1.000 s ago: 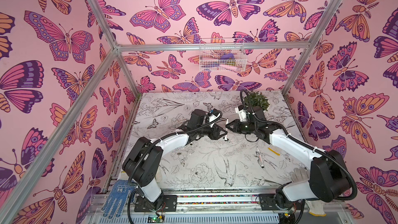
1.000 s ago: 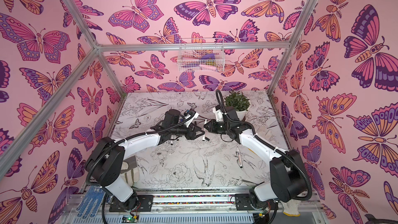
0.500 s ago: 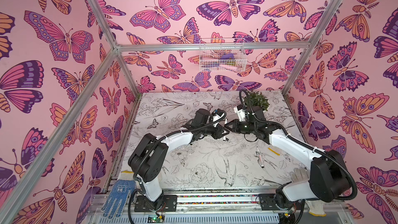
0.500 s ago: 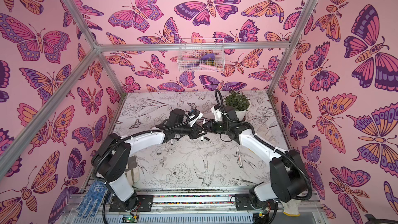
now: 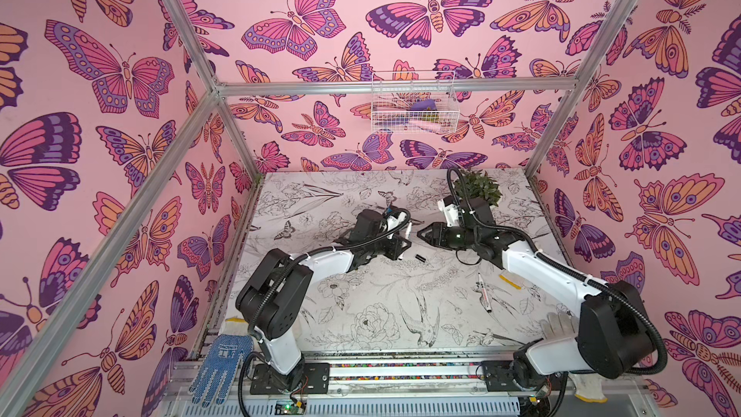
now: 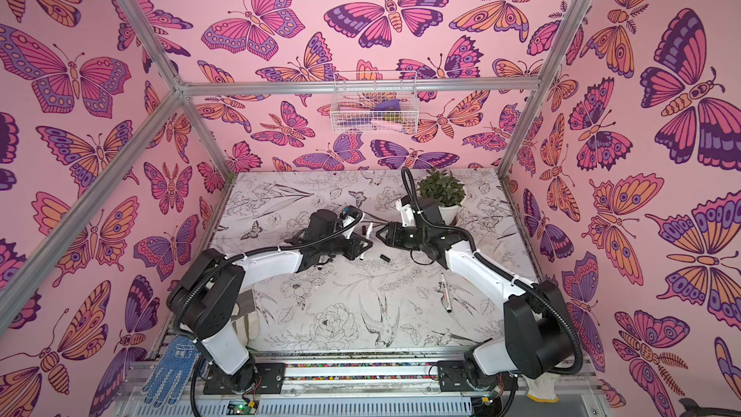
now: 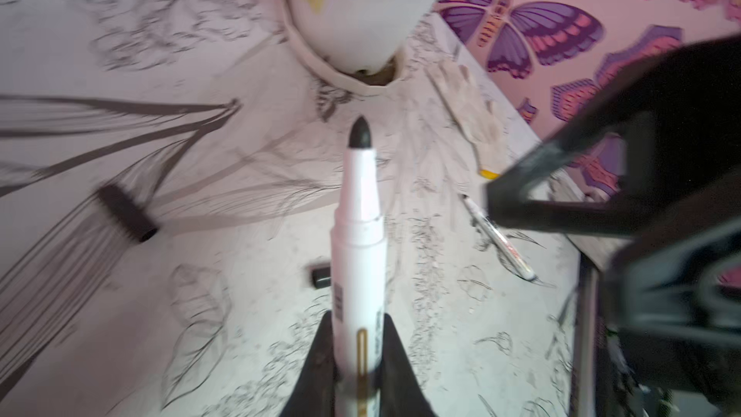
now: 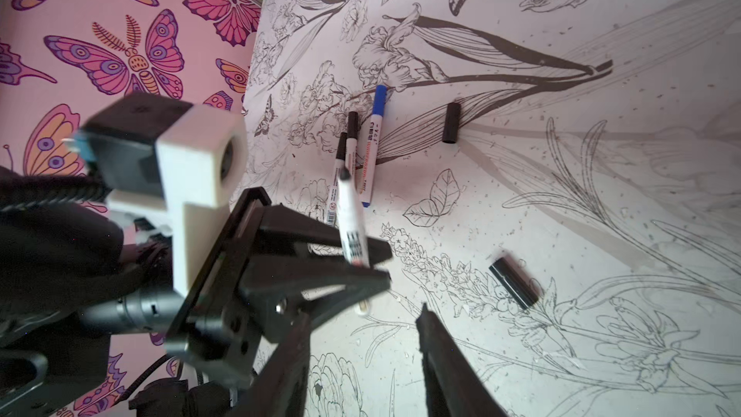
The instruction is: Insert the pens into the pen caps
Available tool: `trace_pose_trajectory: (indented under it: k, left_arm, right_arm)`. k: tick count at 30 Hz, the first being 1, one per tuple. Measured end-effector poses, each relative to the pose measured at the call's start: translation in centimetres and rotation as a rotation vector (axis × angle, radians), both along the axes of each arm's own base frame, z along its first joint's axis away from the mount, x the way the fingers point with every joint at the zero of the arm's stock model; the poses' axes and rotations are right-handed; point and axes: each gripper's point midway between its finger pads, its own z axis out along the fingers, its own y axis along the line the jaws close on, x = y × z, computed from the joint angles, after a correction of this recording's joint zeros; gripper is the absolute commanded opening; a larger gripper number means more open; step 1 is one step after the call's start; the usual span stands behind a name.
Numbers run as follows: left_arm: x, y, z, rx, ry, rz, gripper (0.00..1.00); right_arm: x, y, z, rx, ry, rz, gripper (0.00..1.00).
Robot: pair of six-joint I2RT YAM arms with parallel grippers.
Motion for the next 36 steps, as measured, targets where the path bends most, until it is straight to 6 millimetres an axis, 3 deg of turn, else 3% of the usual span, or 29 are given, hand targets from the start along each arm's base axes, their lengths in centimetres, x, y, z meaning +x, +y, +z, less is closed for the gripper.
trace_pose_trajectory:
  k: [2,5,11,14,26,36]
  left_arm:
    - [1.1,2.1,-0.6,0.021,0.009,0.091,0.00]
    - [2.4,4.1,0.3,0.031,-0.021,0.184,0.00]
    - [3.5,4.8,3.7,0.000,-0.121,0.242,0.00]
    - [3.7,4.9,3.9,0.001,-0.129,0.250,0.00]
    - [3.8,5.1,3.8,0.013,-0.136,0.257,0.00]
    - [3.8,5.1,3.8,0.027,-0.152,0.249,0.00]
  right_arm:
    - [-0.5,-0.2,-0.8,-0.021,0.026,0.010,0.46]
    - [-1.3,0.0,-3.5,-0.059,0.109,0.051,0.45]
    - [-4.4,0.4,-11.6,-0.162,0.383,0.133,0.44]
    - [-5.3,0.1,-13.3,-0.192,0.460,0.146,0.44]
    - [-0.9,0.6,-14.1,-0.280,0.441,0.090,0.44]
    - [3.8,-0.4,-14.0,-0.450,0.373,0.017,0.44]
